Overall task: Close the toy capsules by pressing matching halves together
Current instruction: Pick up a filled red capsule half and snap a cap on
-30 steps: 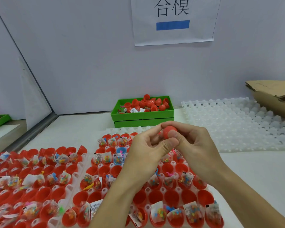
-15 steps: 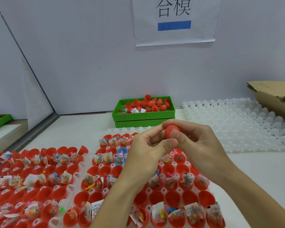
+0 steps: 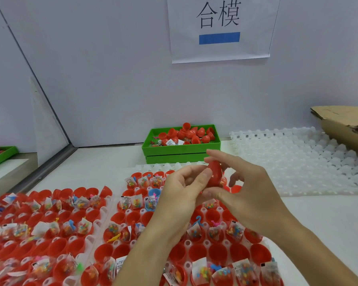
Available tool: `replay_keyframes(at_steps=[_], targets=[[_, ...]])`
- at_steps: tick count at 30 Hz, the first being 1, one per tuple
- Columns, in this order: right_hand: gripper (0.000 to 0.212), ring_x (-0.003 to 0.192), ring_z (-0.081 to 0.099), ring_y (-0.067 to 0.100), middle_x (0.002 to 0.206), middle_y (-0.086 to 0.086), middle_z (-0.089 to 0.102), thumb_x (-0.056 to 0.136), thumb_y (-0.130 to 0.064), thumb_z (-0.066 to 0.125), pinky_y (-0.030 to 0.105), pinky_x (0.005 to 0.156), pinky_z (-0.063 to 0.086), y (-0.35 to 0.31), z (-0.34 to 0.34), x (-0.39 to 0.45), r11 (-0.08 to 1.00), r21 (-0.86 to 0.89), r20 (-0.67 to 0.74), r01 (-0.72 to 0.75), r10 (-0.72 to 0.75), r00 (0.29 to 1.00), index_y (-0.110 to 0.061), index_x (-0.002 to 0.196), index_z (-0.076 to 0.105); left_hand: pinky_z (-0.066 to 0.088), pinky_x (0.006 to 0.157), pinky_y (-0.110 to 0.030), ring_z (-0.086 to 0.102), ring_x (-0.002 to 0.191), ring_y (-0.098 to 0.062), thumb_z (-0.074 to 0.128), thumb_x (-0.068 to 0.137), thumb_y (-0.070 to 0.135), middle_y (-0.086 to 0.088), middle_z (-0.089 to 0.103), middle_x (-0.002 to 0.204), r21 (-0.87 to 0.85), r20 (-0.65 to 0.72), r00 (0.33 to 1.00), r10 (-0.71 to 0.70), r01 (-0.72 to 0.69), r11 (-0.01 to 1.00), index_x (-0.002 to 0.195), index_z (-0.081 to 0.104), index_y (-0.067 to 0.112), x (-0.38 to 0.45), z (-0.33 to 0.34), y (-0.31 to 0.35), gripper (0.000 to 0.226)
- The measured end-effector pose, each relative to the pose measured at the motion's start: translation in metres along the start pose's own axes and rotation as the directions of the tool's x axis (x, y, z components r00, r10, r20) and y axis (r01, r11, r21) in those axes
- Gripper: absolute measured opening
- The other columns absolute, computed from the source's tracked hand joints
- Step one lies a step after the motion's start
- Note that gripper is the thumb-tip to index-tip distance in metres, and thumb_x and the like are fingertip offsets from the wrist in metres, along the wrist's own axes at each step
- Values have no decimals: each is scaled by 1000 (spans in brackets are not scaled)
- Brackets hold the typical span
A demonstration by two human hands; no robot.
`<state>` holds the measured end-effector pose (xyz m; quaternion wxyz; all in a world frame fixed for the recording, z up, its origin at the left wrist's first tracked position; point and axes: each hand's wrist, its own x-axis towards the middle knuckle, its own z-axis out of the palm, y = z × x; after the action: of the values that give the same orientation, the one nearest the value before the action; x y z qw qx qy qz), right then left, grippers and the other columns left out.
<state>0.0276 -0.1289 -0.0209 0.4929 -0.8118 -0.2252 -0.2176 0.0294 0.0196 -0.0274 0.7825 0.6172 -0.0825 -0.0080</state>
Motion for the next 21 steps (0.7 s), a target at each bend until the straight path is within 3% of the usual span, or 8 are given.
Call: replay_keyframes(at_steps=[4, 8, 12, 16, 21], targets=[[64, 91, 63, -2, 105, -33, 65, 73, -9, 83, 13, 70, 50, 0, -2, 1, 995, 98, 22, -19, 17, 1000, -40, 125, 60, 60, 76, -32, 72, 85, -21, 54, 89, 21, -19, 73, 95, -149, 23, 999, -49, 52, 988, 108, 68, -5, 0, -1, 2, 35], [61, 100, 65, 3, 106, -27, 70, 75, -6, 82, 18, 74, 53, 1, -3, 2, 987, 162, 33, -16, 10, 999, -34, 126, 63, 60, 75, -32, 72, 84, -21, 53, 91, 19, -18, 73, 92, -171, 41, 996, -73, 79, 982, 109, 67, -6, -1, -1, 3, 34], [52, 86, 68, 6, 99, -19, 73, 74, -5, 82, 17, 72, 53, 5, -5, 2, 980, 201, 47, -5, -5, 999, -35, 115, 69, 60, 75, -35, 72, 87, -27, 55, 88, 21, -26, 71, 95, -204, 63, 993, -95, 106, 973, 108, 67, -9, -2, 2, 2, 38], [45, 79, 67, 10, 87, -13, 74, 77, 0, 79, 16, 75, 53, 10, -1, -1, 994, 99, 1, 41, -41, 999, -28, 112, 71, 61, 77, -36, 72, 90, -31, 56, 89, 25, -33, 68, 102, -196, 63, 992, -111, 122, 973, 100, 68, -12, -3, 4, 2, 40], [36, 83, 64, 0, 87, -11, 72, 79, -6, 73, 5, 74, 45, 15, 4, -2, 996, -7, -8, 87, -87, 996, -19, 113, 71, 59, 70, -30, 74, 81, -21, 55, 87, 26, -16, 74, 87, -161, 85, 990, -116, 128, 979, 79, 78, 4, -1, 4, -2, 33]])
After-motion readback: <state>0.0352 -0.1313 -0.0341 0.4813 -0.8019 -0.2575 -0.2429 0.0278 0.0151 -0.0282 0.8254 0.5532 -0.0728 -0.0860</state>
